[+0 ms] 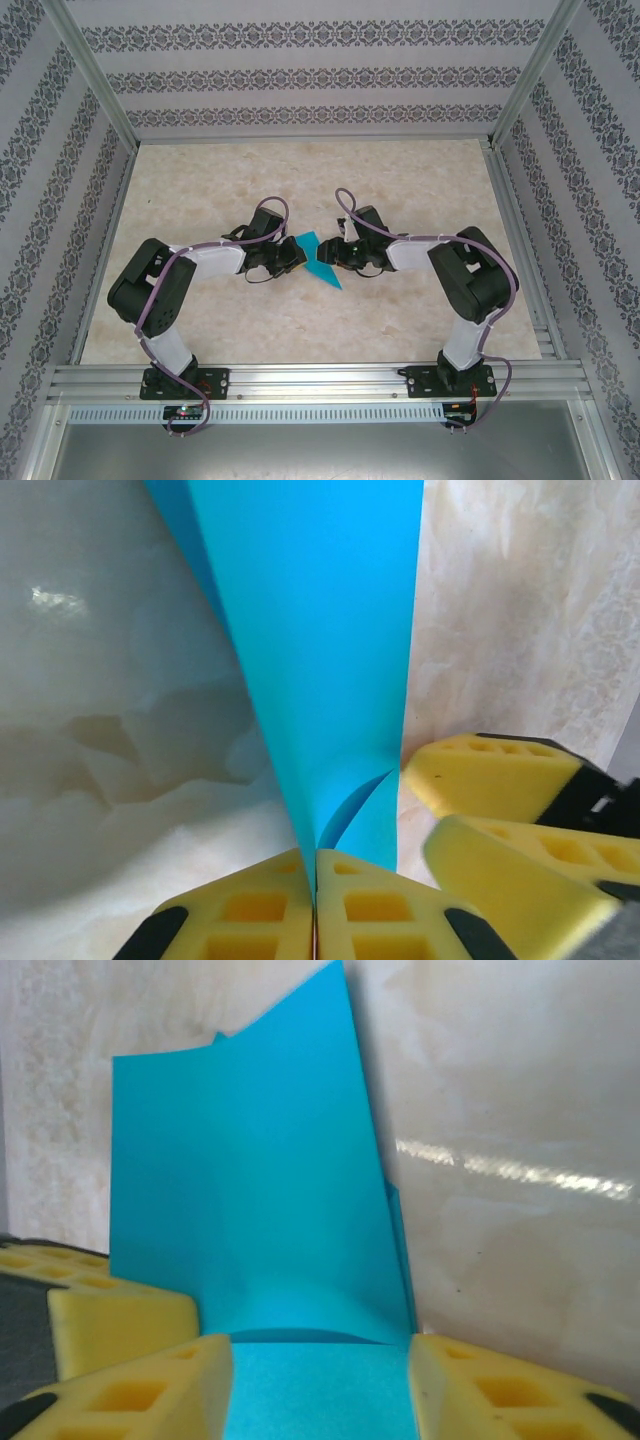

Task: Fold a paper plane with a square sheet of paper (pick it up from the middle)
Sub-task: Fold the wing for the fifth time at the center of the table.

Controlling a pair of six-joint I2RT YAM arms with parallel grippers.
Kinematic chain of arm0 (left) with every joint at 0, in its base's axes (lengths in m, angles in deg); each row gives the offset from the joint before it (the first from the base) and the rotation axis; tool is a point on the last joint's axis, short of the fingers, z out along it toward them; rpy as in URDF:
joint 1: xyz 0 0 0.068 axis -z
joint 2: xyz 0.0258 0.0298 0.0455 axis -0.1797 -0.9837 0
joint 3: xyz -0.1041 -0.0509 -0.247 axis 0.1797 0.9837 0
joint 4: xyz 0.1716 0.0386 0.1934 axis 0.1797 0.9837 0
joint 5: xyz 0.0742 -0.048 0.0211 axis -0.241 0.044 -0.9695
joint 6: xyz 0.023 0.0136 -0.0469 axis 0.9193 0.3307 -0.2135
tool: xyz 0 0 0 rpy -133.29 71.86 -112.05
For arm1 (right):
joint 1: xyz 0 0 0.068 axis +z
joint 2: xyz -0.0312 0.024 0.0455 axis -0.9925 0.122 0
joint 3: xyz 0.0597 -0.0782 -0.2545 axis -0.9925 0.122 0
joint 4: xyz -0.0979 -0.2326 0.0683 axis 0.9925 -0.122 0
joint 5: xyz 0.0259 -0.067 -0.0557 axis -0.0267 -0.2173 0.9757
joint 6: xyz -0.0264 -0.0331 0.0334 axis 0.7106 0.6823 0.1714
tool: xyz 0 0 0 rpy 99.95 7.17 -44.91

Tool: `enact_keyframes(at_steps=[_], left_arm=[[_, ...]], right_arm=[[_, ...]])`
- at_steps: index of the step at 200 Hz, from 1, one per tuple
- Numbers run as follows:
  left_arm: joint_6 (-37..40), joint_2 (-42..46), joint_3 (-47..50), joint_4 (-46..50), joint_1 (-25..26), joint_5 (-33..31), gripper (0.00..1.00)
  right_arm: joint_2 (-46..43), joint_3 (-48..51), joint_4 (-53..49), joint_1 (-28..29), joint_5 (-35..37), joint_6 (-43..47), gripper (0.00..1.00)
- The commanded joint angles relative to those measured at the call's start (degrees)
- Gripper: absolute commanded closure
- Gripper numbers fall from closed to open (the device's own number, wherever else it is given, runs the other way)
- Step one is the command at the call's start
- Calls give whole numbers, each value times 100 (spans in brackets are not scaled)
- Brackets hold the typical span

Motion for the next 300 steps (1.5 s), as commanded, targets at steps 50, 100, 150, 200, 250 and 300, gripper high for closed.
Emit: enact_keyframes(at_steps=[50,100,150,200,250,300], left_arm=[[10,57,-58,-124,97,11,93],[-152,76,-110,-120,90,53,94],[-247,162,-130,-65,92,65,94],[-254,197,-200,107,90,58,94],[-308,235,-218,176,90,37,95],[-303,225,-313,287,83,15,95]], right_arm=[[-1839,532,-311,376,2345,1610,2],[-2342,1657,1114,1467,3714,3103,8],[-1666,1771,1980,2079,4143,4222,17],[-764,1342,2157,2303,4327,4971,22],[-306,1322,2627,2331,4480,5247,39],[-132,1366,2878,2331,4505,5337,59]])
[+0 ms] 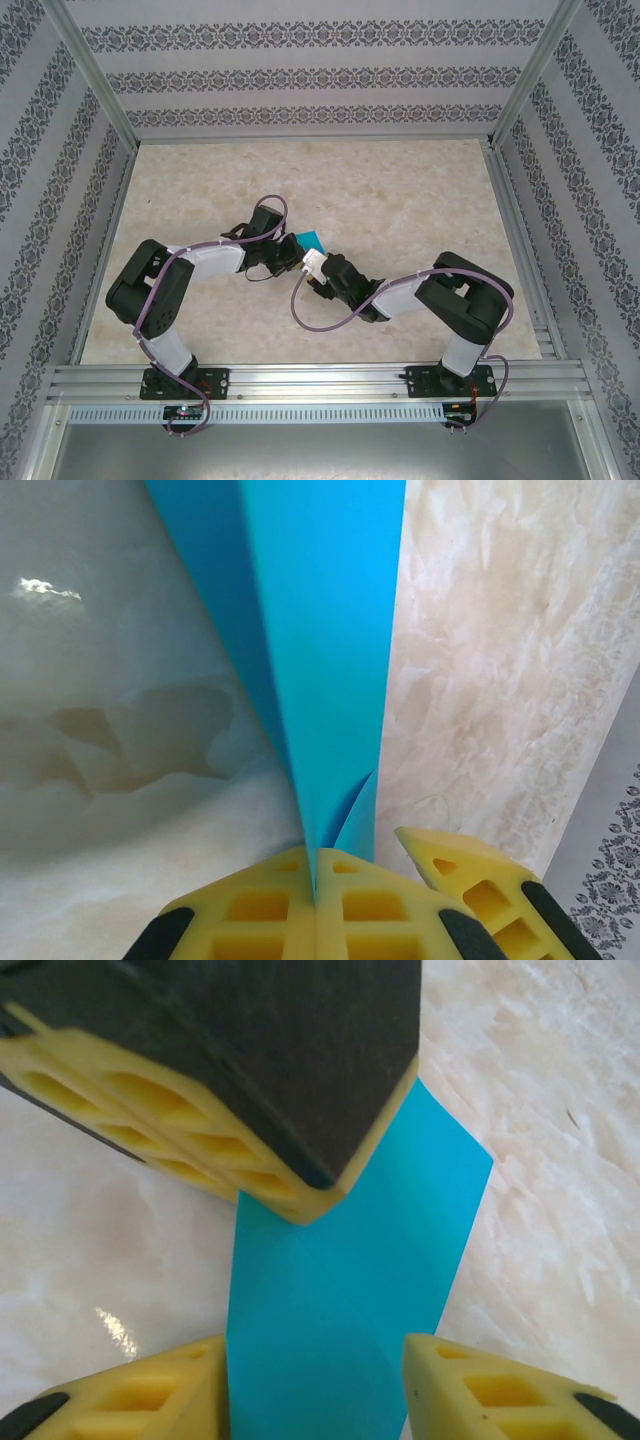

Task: Fold a paper plane with a square sheet of paper (pick it up from the middle)
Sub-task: Fold the wing for the fifth time at the center of the table.

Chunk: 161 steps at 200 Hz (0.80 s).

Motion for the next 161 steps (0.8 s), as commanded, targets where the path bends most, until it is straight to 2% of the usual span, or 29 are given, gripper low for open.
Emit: enact_keyframes(at_steps=[1,54,114,139,161], left_arm=[[-96,155,-206,165,82,17,95],[-39,197,-309,334,37,-4,93],[-78,173,-305,352,28,39,94],[-91,182,-305,340,31,50,94],[-95,207,-320,368,14,41,92]], right_arm=[[142,-57,373,64,102,112,59],[201,-83,480,56,102,133,69],[299,-127,689,-19,78,66,66],[315,-85,811,-63,-29,12,69],[262,-50,817,-110,-106,-56,78]])
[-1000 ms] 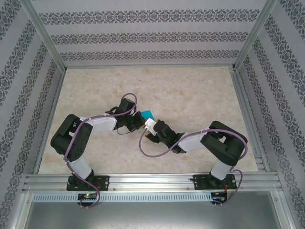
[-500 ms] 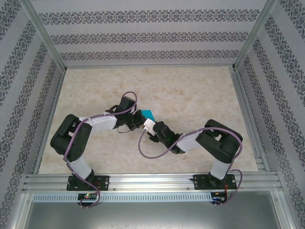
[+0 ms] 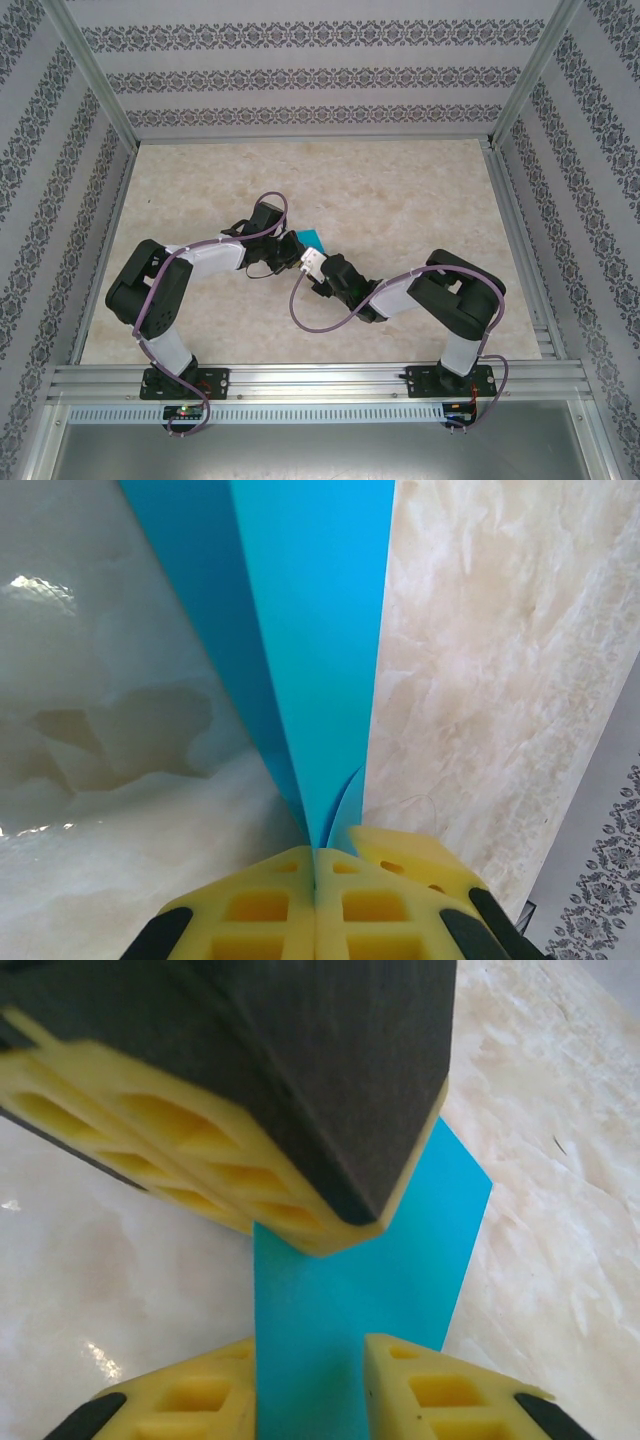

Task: Fold a paper plane with a square sheet of paper (pick it up from the middle)
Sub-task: Fold the wing for the fifth time at the center of the table.

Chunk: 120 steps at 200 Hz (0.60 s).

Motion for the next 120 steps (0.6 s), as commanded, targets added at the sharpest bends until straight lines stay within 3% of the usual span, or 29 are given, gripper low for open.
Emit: enact_keyframes(at_steps=[1,43,75,120], left_arm=[[-84,199,-141,122,10,39,92],[34,422,-136,216,-376,27,66],[243,653,-205,399,-767,-37,46],[458,895,-8,364,-993,-139,37]], right_arm=[[3,-38,286,-96,-156,-158,78],[-172,-28,39,-275,-691,-523,92],[-238,-80,-107,-536,-1359,-1058,96],[-272,-155,-154,-882,-2229,-2040,100]])
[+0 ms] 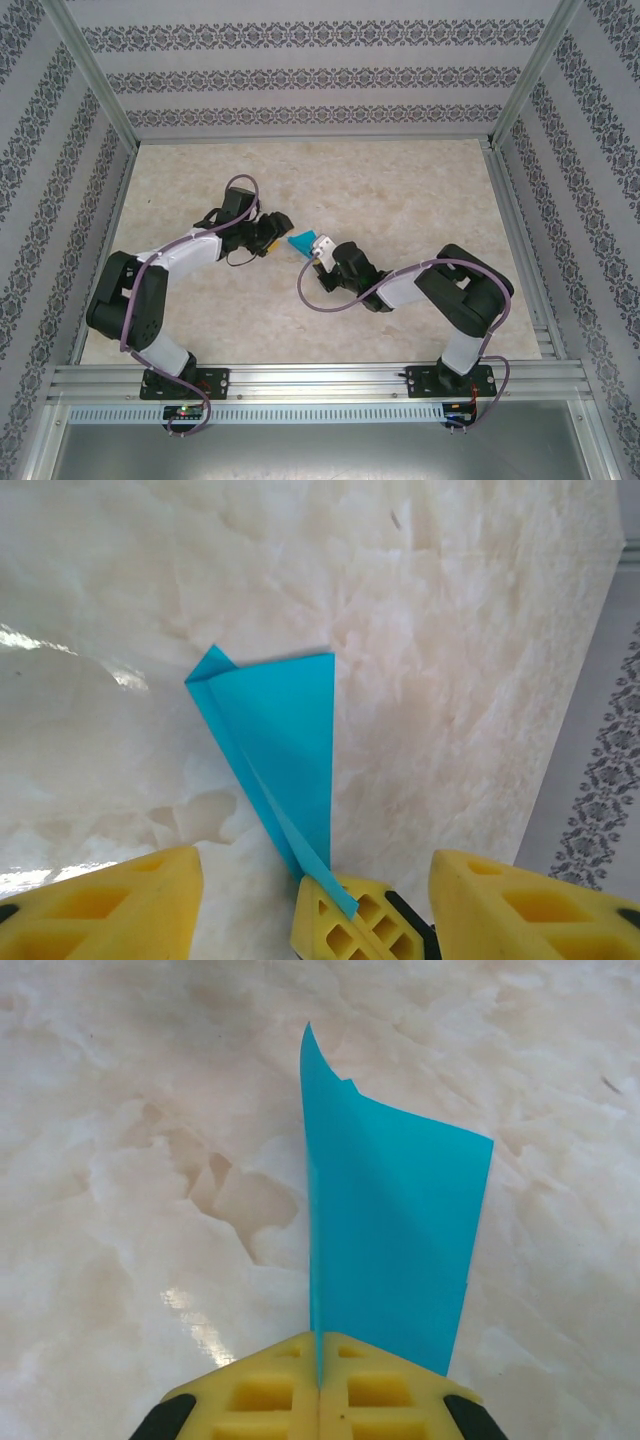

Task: Fold a paper plane with a square sheet of paper (pick it up from the middle)
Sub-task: Fold the wing for the fifth time at the center of the table.

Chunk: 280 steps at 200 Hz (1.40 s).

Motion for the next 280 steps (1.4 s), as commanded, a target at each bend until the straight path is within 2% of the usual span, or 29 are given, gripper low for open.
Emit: enact_keyframes(at_steps=[1,53,94,125,166,215,280], left_arm=[[256,202,50,96,-69,-74,36],[284,337,619,-646,-55,42,33],[261,338,1055,-1394,85,175,32],[304,227,1221,-1852,285,180,33],[257,-44,1321,-2356,443,250,37],[260,-246,1331,-2632,544,274,42],[291,-484,1337,-2894,605,300,52]], right_arm=[[-159,-138,16,-146,-761,-802,100],[-61,-515,-563,-459,-1438,-1838,100],[-55,-541,-543,-517,-1635,-2296,100],[77,-594,-393,-706,-2120,-2897,100],[388,-538,171,-949,-2754,-3683,100],[489,-634,-88,-970,-2887,-4019,100],[822,-694,156,-1016,-3153,-4456,100]])
